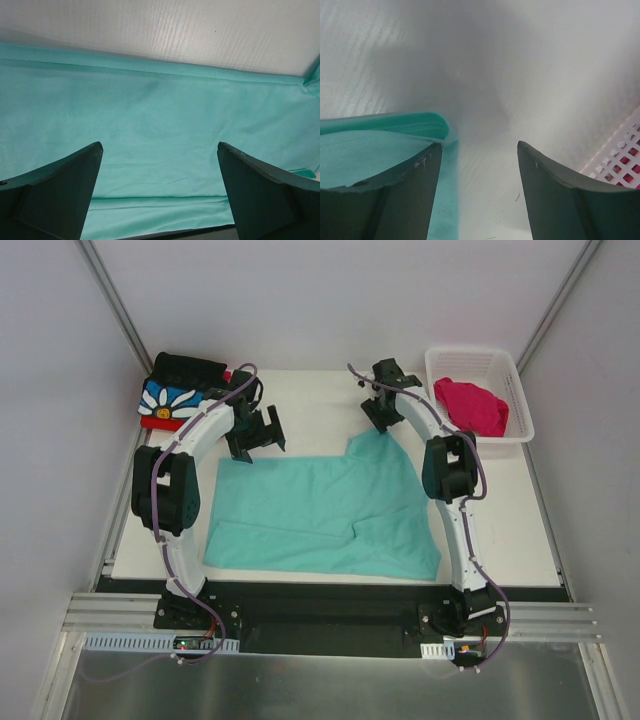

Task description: Fold and stack the t-shirts

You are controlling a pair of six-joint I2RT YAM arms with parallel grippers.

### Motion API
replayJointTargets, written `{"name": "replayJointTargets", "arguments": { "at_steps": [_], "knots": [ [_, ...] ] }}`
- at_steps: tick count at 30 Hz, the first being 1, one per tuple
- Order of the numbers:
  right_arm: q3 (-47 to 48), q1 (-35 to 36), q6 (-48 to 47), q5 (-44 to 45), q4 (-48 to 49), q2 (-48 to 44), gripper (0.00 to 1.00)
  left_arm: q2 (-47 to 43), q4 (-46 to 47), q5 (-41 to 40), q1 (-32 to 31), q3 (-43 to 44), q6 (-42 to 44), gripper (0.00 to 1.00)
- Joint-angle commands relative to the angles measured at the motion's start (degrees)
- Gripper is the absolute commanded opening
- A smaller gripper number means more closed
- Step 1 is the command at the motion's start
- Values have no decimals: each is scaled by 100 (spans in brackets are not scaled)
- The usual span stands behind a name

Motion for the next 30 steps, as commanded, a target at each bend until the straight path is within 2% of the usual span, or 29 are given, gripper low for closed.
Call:
{"name": "replayJointTargets", "arguments": {
  "at_steps": [1,6,12,24,30],
  "knots": [
    [275,226,-203,115,-81,5,65,-244,4,129,42,154,-8,99],
    [398,367,-177,106,-152,14,63,-218,12,208,42,128,-35,99],
    [451,446,-229,211,-152,66,53,-270,4,191,42,110,-26,99],
    [398,306,-300,422,-160,172,45,-385,-5,199,51,119,-34,99],
    [442,305,-370,465,-160,259,37,-367,-5,226,42,137,-52,99]
  ]
}}
